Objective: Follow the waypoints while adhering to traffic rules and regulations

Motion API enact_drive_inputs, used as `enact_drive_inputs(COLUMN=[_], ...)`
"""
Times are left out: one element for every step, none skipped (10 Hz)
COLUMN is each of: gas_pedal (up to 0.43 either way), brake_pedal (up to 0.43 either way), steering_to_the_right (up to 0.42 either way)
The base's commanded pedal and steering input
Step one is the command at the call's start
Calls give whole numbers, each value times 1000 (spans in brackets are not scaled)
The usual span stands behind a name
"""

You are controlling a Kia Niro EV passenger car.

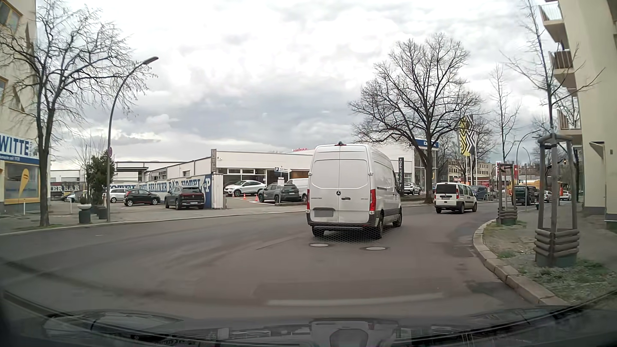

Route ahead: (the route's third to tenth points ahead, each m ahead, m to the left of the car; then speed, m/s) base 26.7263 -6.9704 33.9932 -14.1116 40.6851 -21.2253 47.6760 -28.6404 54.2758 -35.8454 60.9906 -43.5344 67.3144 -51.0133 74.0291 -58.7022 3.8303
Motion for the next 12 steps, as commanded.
enact_drive_inputs(gas_pedal=[47,47,47,47,47,47,47,39,28,28,8,0], brake_pedal=[12,12,12,12,12,12,12,12,12,12,12,12], steering_to_the_right=[80,85,88,87,87,91,96,101,108,110,111,113])
